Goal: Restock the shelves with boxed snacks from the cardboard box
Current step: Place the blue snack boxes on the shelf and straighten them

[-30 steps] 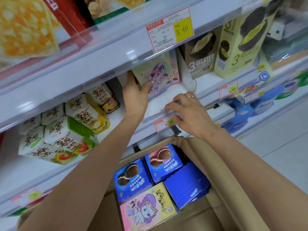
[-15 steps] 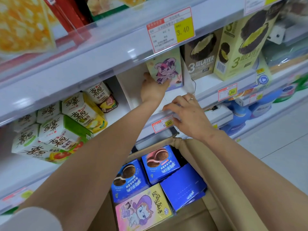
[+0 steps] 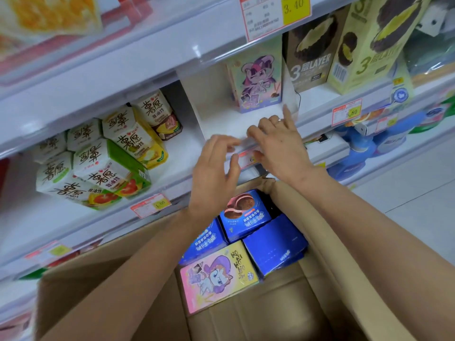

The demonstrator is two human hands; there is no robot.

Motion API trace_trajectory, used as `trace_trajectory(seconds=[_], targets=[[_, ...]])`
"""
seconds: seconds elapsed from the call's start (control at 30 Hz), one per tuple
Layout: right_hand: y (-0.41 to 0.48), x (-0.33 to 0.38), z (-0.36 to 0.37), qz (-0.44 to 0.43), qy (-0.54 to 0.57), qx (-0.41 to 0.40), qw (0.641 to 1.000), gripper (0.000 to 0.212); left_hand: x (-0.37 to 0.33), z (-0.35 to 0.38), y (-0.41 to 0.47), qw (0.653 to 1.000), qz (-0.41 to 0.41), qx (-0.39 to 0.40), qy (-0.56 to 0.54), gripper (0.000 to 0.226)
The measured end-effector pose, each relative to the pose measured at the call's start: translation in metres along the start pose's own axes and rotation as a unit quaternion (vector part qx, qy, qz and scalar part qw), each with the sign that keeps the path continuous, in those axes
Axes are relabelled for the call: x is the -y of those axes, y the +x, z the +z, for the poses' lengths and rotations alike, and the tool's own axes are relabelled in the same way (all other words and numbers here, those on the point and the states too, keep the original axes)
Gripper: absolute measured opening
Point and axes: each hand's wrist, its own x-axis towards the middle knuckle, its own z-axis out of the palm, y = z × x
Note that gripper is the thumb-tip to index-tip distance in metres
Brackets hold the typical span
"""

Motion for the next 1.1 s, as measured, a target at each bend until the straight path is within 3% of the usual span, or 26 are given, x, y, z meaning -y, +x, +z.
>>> trace_trajectory(seconds=[0.13, 0.27, 0.33, 0.43, 0.57, 0.67, 0.73, 0.77, 0.83, 0.9, 0.93, 1.0, 1.1], targets=[[0.001, 0.007, 0.006, -0.034, 0.054, 0.036, 0.997, 0.033, 0.025, -0.005, -0.092, 0.986, -0.122, 0.115, 0.007, 0.014], [-0.009, 0.016, 0.000, -0.027, 0.112, 0.037, 0.993, 0.055, 0.043, -0.001, -0.138, 0.916, -0.182, 0.333, 0.131, 0.019], [-0.025, 0.034, -0.011, -0.004, 0.146, 0.011, 0.989, 0.059, 0.043, -0.001, -0.151, 0.900, -0.171, 0.350, 0.194, 0.028], [-0.076, 0.078, -0.024, 0.071, 0.242, -0.026, 0.967, 0.041, 0.037, -0.002, -0.175, 0.916, -0.116, 0.314, 0.219, 0.045], [-0.167, 0.143, -0.023, 0.212, 0.383, 0.040, 0.898, 0.028, 0.042, -0.005, -0.217, 0.921, -0.079, 0.313, 0.217, 0.091], [-0.216, 0.178, -0.018, 0.310, 0.419, 0.071, 0.851, 0.036, 0.044, -0.007, -0.237, 0.903, -0.100, 0.343, 0.236, 0.114], [-0.235, 0.190, -0.014, 0.427, 0.432, 0.075, 0.791, 0.040, 0.044, -0.005, -0.238, 0.894, -0.137, 0.344, 0.250, 0.117], [-0.239, 0.194, -0.013, 0.506, 0.439, 0.077, 0.739, 0.040, 0.045, -0.003, -0.237, 0.893, -0.155, 0.339, 0.253, 0.116], [-0.239, 0.199, -0.011, 0.655, 0.482, 0.085, 0.575, 0.031, 0.046, 0.002, -0.233, 0.893, -0.167, 0.325, 0.262, 0.109], [-0.234, 0.199, -0.008, 0.714, 0.560, 0.117, 0.404, 0.022, 0.048, 0.005, -0.230, 0.894, -0.157, 0.311, 0.283, 0.101], [-0.231, 0.200, -0.006, 0.710, 0.586, 0.141, 0.365, 0.020, 0.049, 0.005, -0.229, 0.891, -0.157, 0.313, 0.289, 0.100], [-0.228, 0.204, -0.003, 0.703, 0.598, 0.157, 0.351, 0.022, 0.047, 0.002, -0.227, 0.885, -0.165, 0.325, 0.288, 0.102], [-0.234, 0.207, -0.005, 0.696, 0.608, 0.130, 0.359, 0.018, 0.046, -0.014, -0.222, 0.860, -0.227, 0.388, 0.242, 0.104]])
